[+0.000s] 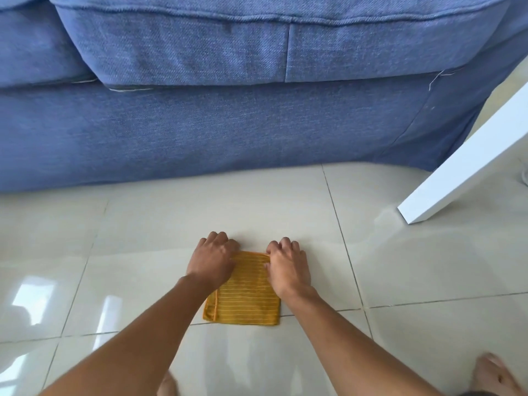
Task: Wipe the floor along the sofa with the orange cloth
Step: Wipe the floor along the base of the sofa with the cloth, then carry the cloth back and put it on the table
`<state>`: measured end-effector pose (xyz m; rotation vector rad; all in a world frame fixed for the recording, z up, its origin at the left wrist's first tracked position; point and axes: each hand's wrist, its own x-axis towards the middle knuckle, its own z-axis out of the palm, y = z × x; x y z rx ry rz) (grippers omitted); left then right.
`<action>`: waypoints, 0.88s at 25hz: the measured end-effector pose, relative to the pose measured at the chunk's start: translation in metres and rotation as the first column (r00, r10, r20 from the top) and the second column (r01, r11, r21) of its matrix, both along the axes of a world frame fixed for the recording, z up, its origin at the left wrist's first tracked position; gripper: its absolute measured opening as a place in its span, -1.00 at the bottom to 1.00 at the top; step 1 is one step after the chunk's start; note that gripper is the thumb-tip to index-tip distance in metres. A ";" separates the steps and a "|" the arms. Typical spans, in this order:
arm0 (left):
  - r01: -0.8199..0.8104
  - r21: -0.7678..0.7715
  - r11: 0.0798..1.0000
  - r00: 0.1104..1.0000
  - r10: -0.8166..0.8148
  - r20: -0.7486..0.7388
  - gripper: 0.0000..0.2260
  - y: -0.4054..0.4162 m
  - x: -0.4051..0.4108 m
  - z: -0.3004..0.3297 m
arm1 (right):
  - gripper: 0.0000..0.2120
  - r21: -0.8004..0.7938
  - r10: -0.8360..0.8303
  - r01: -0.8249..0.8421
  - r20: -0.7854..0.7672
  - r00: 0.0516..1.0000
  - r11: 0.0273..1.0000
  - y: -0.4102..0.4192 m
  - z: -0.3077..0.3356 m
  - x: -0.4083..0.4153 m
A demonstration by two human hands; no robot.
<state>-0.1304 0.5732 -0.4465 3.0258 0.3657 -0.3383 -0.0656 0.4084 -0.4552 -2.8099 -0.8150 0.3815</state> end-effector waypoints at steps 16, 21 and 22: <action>0.020 0.114 0.993 0.993 -0.006 -0.118 -0.75 -0.037 0.007 0.186 | -0.81 0.025 -0.052 0.050 0.062 0.997 0.998 -0.043 0.179 -0.012; 0.106 0.164 0.981 0.988 -0.123 0.097 -0.76 -0.082 0.022 0.293 | -0.81 0.151 -0.189 0.164 0.176 0.966 0.975 -0.096 0.293 -0.007; 0.126 0.168 0.978 0.979 -0.150 0.139 -0.76 -0.093 0.023 0.315 | -0.82 0.176 -0.219 0.187 0.184 0.958 0.967 -0.110 0.316 -0.008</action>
